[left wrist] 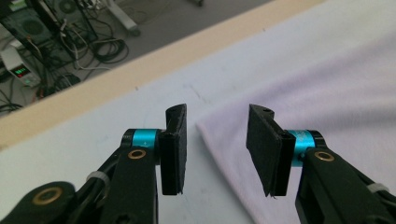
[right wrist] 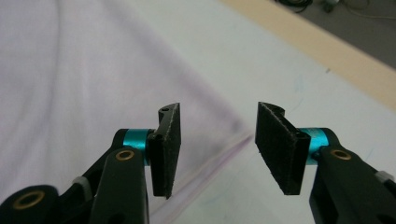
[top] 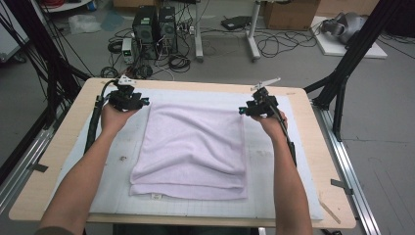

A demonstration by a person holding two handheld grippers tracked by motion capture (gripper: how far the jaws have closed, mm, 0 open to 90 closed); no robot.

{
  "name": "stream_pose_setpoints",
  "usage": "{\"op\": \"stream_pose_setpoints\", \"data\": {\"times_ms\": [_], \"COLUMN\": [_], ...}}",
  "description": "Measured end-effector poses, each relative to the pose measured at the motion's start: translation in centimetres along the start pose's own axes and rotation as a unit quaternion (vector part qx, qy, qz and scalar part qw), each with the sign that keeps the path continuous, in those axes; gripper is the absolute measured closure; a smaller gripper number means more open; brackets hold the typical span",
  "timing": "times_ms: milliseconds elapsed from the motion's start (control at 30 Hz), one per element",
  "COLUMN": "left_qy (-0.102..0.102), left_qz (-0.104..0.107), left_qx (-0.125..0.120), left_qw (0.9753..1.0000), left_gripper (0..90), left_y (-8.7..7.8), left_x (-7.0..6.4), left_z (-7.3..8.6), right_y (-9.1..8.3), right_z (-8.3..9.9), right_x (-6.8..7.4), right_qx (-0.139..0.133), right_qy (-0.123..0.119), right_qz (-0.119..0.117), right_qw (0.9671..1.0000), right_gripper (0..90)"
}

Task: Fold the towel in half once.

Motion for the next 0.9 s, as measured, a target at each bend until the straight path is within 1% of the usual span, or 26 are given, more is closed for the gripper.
{"op": "stream_pose_setpoints", "data": {"times_ms": [33, 67, 100, 133, 167, 233, 267, 300, 333, 367, 400, 433, 467, 533, 567, 600, 633, 667, 700, 767, 800, 867, 900], "left_qy": [0.000, 0.004, 0.005, 0.011, 0.016, 0.023, 0.035, 0.040, 0.046, 0.051, 0.061, 0.070, 0.079, 0.086, 0.085, 0.085, 0.092, 0.095, 0.096, 0.091, 0.085, 0.072, 0.069], "left_qz": [0.005, 0.018, 0.027, 0.038, 0.044, 0.065, 0.076, 0.082, 0.101, 0.112, 0.121, 0.125, 0.124, 0.122, 0.126, 0.129, 0.128, 0.125, 0.124, 0.115, 0.109, 0.092, 0.086], "left_qx": [-0.002, -0.005, -0.007, -0.012, -0.014, -0.016, -0.011, -0.008, -0.003, -0.001, 0.010, 0.017, 0.029, 0.046, 0.046, 0.040, 0.039, 0.040, 0.042, 0.032, 0.023, 0.006, 0.005], "left_qw": [1.0000, 0.9998, 0.9996, 0.9992, 0.9988, 0.9975, 0.9965, 0.9958, 0.9938, 0.9924, 0.9907, 0.9895, 0.9887, 0.9878, 0.9874, 0.9872, 0.9867, 0.9867, 0.9868, 0.9887, 0.9901, 0.9931, 0.9939], "left_gripper": [58.1, 57.9, 57.4, 56.8, 56.5, 55.4, 55.3, 54.8, 54.7, 54.7, 54.9, 55.1, 55.5, 57.9, 64.0, 70.7, 81.6, 86.3, 87.4, 87.8, 87.8, 87.8, 87.8], "left_y": [-0.3, -0.8, -1.1, -1.7, -2.0, -2.6, -2.8, -2.9, -2.9, -2.8, -2.7, -2.4, -2.0, -1.3, -1.0, -1.0, -0.9, -0.9, -1.0, -1.2, -1.3, -1.4, -1.3], "left_x": [-0.2, -0.5, -0.8, -1.3, -1.6, -2.5, -3.4, -3.8, -4.5, -5.0, -5.6, -6.0, -6.4, -6.6, -6.7, -6.7, -6.7, -6.8, -6.7, -6.6, -6.4, -5.9, -5.8], "left_z": [0.5, 1.3, 1.7, 2.4, 2.8, 3.9, 4.9, 5.4, 6.1, 6.6, 7.1, 7.5, 7.9, 8.3, 8.4, 8.3, 8.3, 8.2, 8.1, 7.9, 7.7, 7.3, 7.1], "right_y": [0.0, 0.0, -0.5, -0.9, -1.5, -2.2, -2.4, -2.7, -2.8, -2.7, -2.6, -2.4, -2.1, -1.4, -1.0, -0.7, -0.5, -0.3, -0.4, -0.8, -0.9, -1.4, -1.4], "right_z": [0.6, 0.9, 1.5, 1.8, 2.3, 3.2, 3.6, 4.5, 5.0, 5.7, 6.1, 6.6, 7.1, 7.6, 7.8, 7.8, 7.8, 7.8, 7.7, 7.3, 7.1, 6.6, 6.2], "right_x": [0.4, 0.7, 1.4, 1.9, 2.7, 3.8, 4.4, 5.4, 5.9, 6.6, 7.0, 7.5, 7.7, 7.8, 7.8, 7.7, 7.6, 7.6, 7.4, 7.2, 7.0, 6.5, 6.2], "right_qx": [0.027, 0.034, 0.025, 0.014, 0.002, -0.009, -0.012, -0.017, -0.019, -0.018, -0.013, -0.008, -0.006, 0.001, 0.004, 0.006, 0.010, 0.010, 0.010, 0.006, 0.004, -0.007, -0.009], "right_qy": [0.015, 0.019, 0.003, -0.010, -0.014, -0.014, -0.021, -0.036, -0.037, -0.046, -0.055, -0.062, -0.063, -0.067, -0.065, -0.064, -0.066, -0.068, -0.066, -0.067, -0.064, -0.056, -0.055], "right_qz": [-0.019, -0.034, -0.031, -0.027, -0.036, -0.059, -0.063, -0.068, -0.074, -0.082, -0.083, -0.080, -0.081, -0.073, -0.068, -0.066, -0.062, -0.063, -0.069, -0.055, -0.051, -0.036, -0.027], "right_qw": [0.9993, 0.9986, 0.9992, 0.9995, 0.9993, 0.9981, 0.9977, 0.9969, 0.9964, 0.9954, 0.9949, 0.9948, 0.9947, 0.9951, 0.9955, 0.9957, 0.9959, 0.9956, 0.9954, 0.9962, 0.9967, 0.9977, 0.9981], "right_gripper": [43.8, 44.0, 45.9, 46.7, 46.7, 48.8, 49.5, 50.8, 51.7, 51.8, 52.0, 53.0, 53.3, 53.4, 55.3, 60.6, 68.1, 77.0, 83.6, 84.7, 84.8, 84.7, 84.7]}}
Point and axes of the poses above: each handheld gripper's, and its own axes: y roughly forward along the jaws, z roughly out of its underside, x roughly to its left, the point moved 2 cm from there along y, roughly forward along the jaws, and after that the axes turned 5 degrees about z, right-handed, at the moved point
